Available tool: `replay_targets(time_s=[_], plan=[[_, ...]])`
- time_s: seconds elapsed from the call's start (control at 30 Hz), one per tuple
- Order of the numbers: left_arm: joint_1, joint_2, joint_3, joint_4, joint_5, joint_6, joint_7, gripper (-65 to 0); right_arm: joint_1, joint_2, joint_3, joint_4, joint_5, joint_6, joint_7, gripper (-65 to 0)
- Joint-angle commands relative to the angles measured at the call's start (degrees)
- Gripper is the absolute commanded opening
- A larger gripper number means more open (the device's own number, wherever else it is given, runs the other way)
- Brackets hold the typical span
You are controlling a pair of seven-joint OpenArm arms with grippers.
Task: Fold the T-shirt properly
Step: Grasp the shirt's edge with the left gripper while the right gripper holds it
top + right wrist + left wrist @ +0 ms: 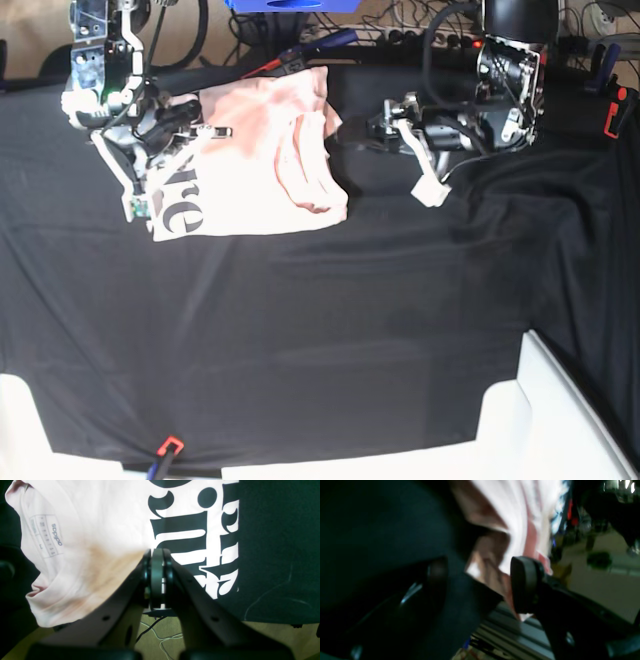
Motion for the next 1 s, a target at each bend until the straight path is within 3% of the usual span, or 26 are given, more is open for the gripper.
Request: replay_targets(time_s=[0.0, 0.37, 0.57, 0.7, 0.97], plan=[[-1.80, -0.38, 0.05, -0.22, -0.99, -0.60, -0.84, -26.2, 0.18, -0.01, -0.05, 0.81, -0.07, 0.03, 0.89, -64.1], [-5.32, 4.72, 0.23, -4.70, -0.99, -0.60, -0.84, -26.2, 0.27, -0.01, -0.05, 0.81, -0.07, 0.12, 0.89, -64.1], [-5.40, 6.91, 6.56, -5.23, -0.99, -0.60, -3.48, -26.2, 0.27, -0.01, -0.05, 0.73, -0.07, 0.12, 0.89, -64.1], [-5.40, 7.88, 8.49, -5.23, -0.99, 3.40, -5.94, -26.2, 0.27, -0.01, -0.05, 0.73, -0.07, 0.12, 0.89, -64.1], [-10.85, 8.15, 9.99, -13.23, -0.46, 4.72, -6.03, -26.9, 0.35, -0.01, -0.05, -0.94, -0.07, 0.12, 1.68, -64.1]])
